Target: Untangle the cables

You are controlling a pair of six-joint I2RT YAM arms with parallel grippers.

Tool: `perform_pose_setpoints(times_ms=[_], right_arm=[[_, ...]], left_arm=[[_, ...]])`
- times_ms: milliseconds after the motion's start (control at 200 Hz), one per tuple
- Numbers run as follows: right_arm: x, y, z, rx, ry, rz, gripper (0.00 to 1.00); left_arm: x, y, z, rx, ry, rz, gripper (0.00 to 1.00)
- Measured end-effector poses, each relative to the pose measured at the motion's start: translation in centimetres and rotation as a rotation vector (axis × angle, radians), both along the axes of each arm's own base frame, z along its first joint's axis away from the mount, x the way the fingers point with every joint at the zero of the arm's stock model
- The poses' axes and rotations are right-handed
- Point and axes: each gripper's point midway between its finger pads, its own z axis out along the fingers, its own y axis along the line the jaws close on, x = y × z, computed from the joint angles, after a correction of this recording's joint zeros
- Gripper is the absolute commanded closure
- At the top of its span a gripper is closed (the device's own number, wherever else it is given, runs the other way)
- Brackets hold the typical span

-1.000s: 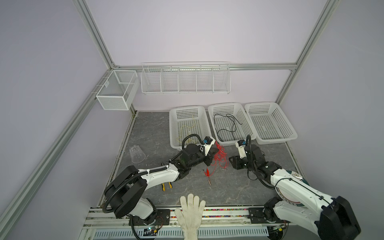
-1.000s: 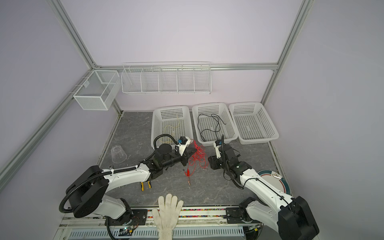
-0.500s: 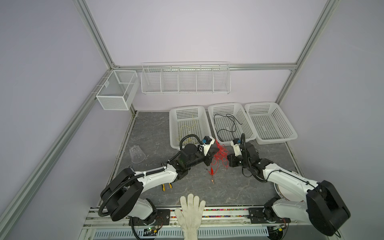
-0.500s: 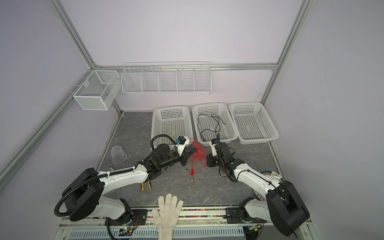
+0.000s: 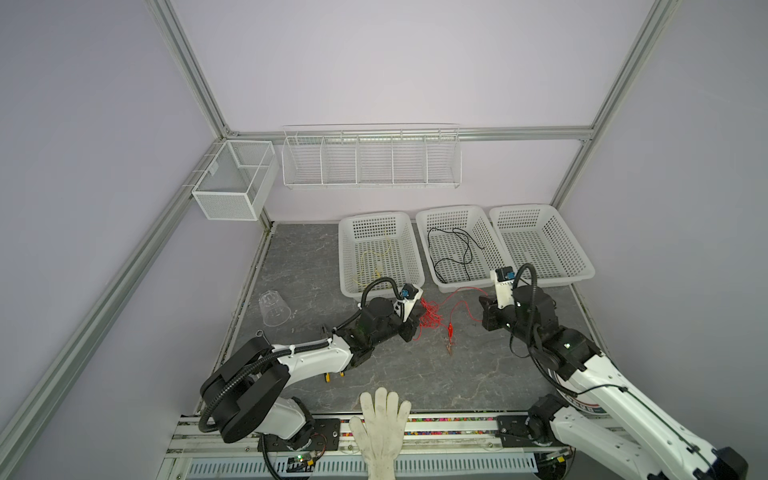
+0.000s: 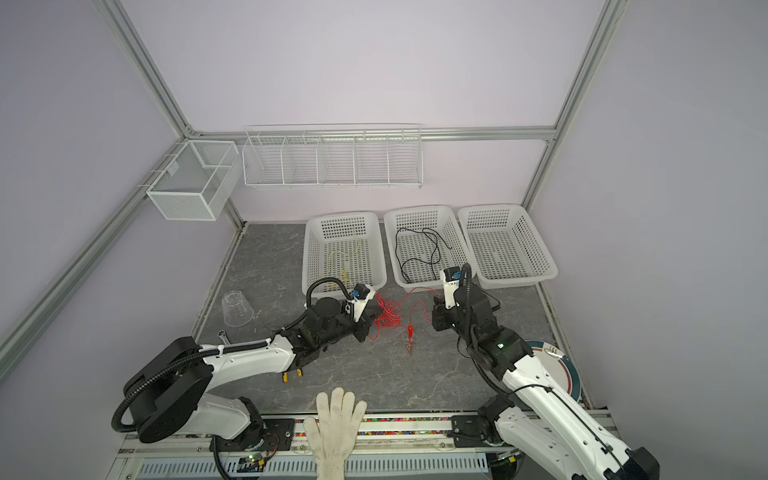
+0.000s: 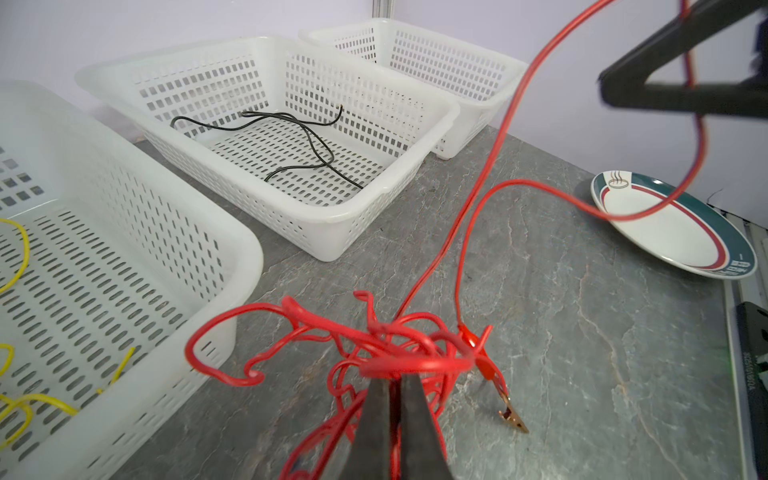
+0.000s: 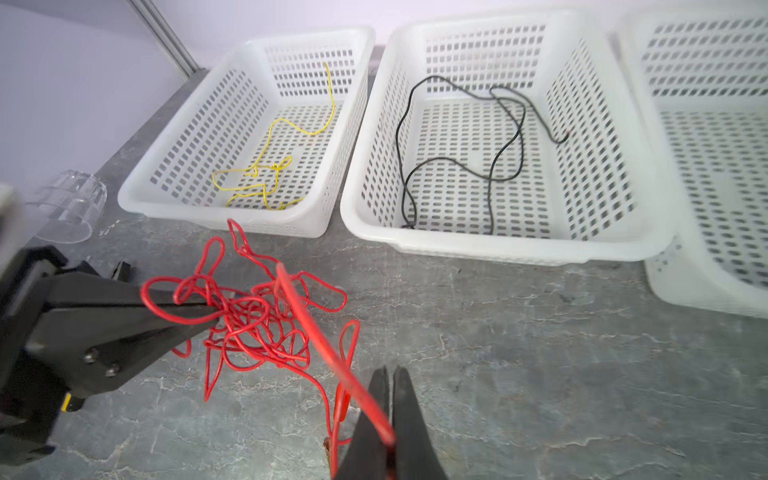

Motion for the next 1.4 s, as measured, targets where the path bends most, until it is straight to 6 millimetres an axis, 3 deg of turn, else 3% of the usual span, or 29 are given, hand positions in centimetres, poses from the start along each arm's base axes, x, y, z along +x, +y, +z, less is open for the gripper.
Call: perform_pose_setpoints(times_ms=[230, 395, 590, 920, 1105, 1185, 1245, 1400], right_arm=[[-1.2, -1.4, 6.6, 0.040, -0.159, -0.013, 0.94], [-2.1, -2.4, 8.7, 0.053, -0.229, -0.029, 0.94], [-2.2, -2.2, 11.0, 0.039, -0.276, -0.006, 0.94], [-1.4, 3.4, 10.7, 0.102, -0.239, 0.243, 0.94], [-0.5, 6.1, 9.2, 0.148, -0.190, 0.325, 0.94], [-0.3, 6.9, 8.8, 0.161, -0.172, 0.349, 0.94], [-0.2, 7.4, 8.5, 0.167, -0.162, 0.366, 0.94], [0.1, 8.6, 7.4, 0.166, -0.116, 0.406, 0.94]], left_arm=[[0.5, 0.8, -1.8, 0.059, -0.007, 0.038, 1.00], [0.7, 1.1, -3.5, 0.096, 0.005, 0.055, 1.00], [1.0, 0.8, -3.6, 0.085, -0.006, 0.057, 1.00], [0.7, 0.3, -3.8, 0.065, 0.010, 0.037, 1.00], [0.1, 0.0, -3.4, 0.043, 0.029, 0.003, 1.00], [-0.1, -0.1, -3.0, 0.034, 0.033, -0.008, 0.91], [-0.2, -0.2, -2.8, 0.029, 0.042, -0.014, 0.77], [-0.3, -0.4, -2.2, 0.021, 0.038, -0.025, 0.59]])
